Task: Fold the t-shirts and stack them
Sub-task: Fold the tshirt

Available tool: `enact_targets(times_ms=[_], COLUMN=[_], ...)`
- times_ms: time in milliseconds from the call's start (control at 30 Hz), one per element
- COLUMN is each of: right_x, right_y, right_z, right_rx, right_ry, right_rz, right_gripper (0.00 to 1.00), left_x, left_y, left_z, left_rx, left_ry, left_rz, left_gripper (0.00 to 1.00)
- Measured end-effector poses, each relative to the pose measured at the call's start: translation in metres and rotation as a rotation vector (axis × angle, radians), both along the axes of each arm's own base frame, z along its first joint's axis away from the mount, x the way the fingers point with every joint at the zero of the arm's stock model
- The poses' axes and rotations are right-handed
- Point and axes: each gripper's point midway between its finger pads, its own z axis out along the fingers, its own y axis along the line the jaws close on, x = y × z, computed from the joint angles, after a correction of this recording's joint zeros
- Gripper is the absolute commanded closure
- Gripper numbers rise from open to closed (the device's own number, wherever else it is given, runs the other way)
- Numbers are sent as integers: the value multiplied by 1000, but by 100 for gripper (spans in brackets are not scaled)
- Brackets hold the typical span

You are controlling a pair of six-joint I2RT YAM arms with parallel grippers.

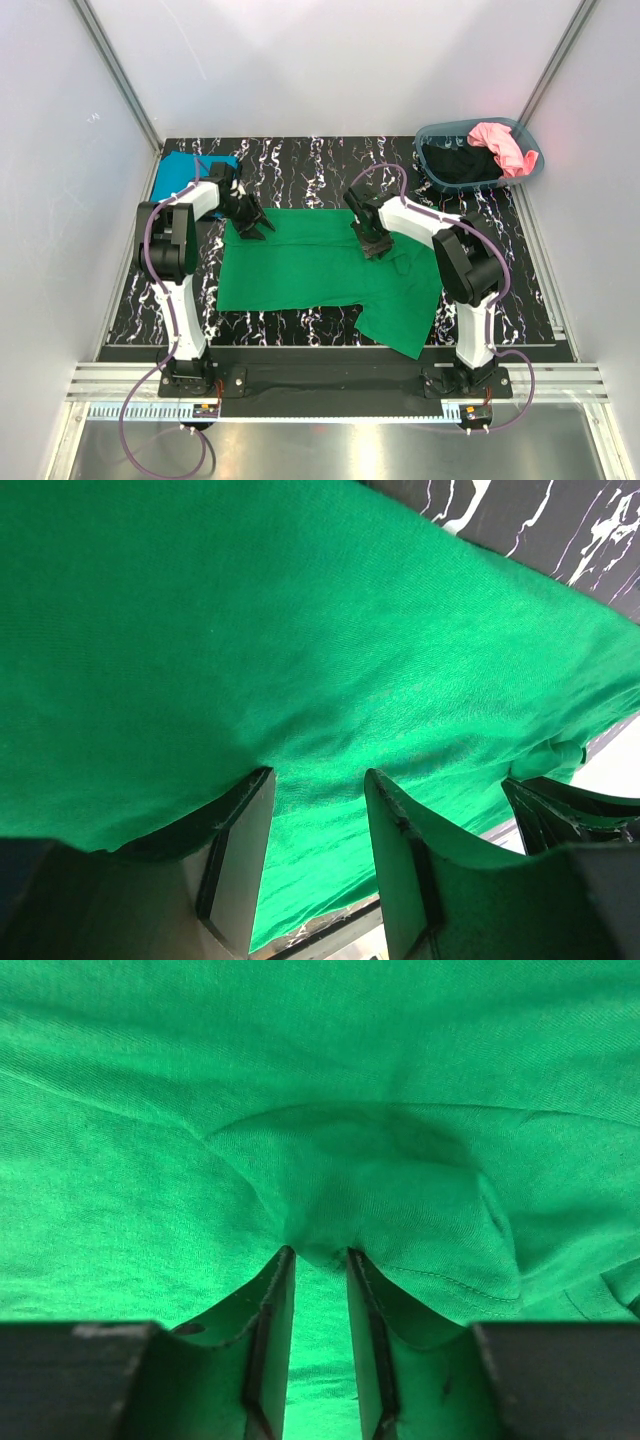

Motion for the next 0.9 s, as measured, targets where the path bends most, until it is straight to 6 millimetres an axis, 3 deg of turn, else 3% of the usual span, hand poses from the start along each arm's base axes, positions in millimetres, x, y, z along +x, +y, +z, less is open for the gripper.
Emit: enact_targets(times_ms=[400, 567, 767, 900], right_x=[2, 0, 1, -13], right_y=[-4, 0, 20, 30], right_z=[-5, 3, 27, 30], right_rx=[6, 22, 113, 173], right_ry=[9, 32, 66, 135], right_rz=[-42, -39, -25, -33], right_gripper=[100, 100, 100, 100], left_x=[1, 1, 1, 1], left_y=[0, 0, 0, 0], left_z=[0, 0, 0, 0], left_rx=[-2, -2, -2, -2], left_ry=[0, 0, -1, -1], left_rz=[0, 0, 1, 1], left_gripper=[52, 52, 52, 52])
